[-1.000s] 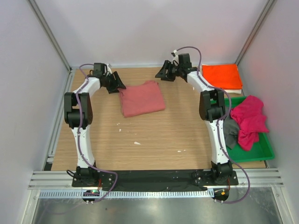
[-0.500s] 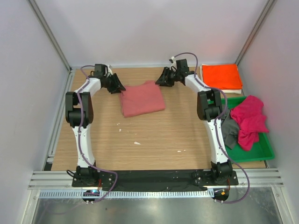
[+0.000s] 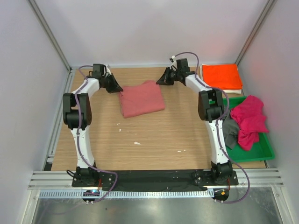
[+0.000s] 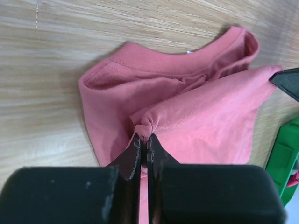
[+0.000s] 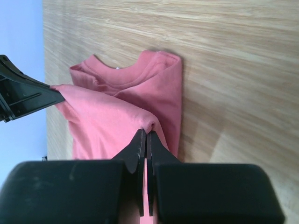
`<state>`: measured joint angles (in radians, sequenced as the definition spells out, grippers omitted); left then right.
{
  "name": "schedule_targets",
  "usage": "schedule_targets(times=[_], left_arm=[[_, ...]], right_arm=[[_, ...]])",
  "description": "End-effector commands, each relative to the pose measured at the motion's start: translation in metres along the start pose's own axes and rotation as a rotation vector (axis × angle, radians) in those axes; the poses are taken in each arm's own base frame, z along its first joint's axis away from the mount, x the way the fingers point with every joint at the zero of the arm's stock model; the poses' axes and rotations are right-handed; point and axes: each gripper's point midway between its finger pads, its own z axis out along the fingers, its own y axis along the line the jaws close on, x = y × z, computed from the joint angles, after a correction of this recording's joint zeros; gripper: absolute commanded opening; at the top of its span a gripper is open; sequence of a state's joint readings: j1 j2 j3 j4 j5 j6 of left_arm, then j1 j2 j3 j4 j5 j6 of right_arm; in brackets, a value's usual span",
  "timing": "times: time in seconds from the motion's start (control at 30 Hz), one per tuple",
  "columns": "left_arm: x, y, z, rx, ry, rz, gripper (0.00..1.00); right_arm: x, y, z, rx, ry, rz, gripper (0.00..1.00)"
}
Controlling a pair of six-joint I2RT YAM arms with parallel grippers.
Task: Fold and stack the t-shirts
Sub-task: Fold the tshirt
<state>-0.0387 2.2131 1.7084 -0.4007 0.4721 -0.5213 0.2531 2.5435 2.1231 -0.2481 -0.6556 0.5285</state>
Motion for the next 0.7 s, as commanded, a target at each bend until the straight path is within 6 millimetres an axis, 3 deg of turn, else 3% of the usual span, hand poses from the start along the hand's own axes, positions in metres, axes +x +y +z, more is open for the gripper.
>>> schedule_targets(times=[0.0, 0.17, 0.37, 0.47, 0.53, 0.67], left_arm=[[-0.028, -0.030, -0.045, 0.048, -0.113, 0.037, 0.00], [-0.021, -0.031, -0.061, 0.046, -0.119, 0.006, 0.00], [-0.018, -0.023, -0.071, 0.003, -0.143, -0.037, 0.00], [-0.026, 0.001, -0.070, -0.051, -0.175, -0.083, 0.01], [-0.028, 0.012, -0.052, -0.050, -0.161, -0.102, 0.03], [-0.031, 0.032, -0.019, -0.069, -0.121, -0.118, 0.05]], right_arm=[[-0.043, 0.072, -0.041, -0.080, -0.123, -0.105, 0.01], [-0.035, 0.082, -0.052, -0.086, -0.124, -0.114, 0.01], [-0.047, 0.105, -0.052, -0.162, -0.183, -0.154, 0.01], [-0.049, 0.091, -0.025, -0.192, -0.194, -0.117, 0.01], [-0.067, 0.104, -0.017, -0.262, -0.237, -0.137, 0.01], [-0.079, 0.083, 0.020, -0.307, -0.273, -0.104, 0.03]])
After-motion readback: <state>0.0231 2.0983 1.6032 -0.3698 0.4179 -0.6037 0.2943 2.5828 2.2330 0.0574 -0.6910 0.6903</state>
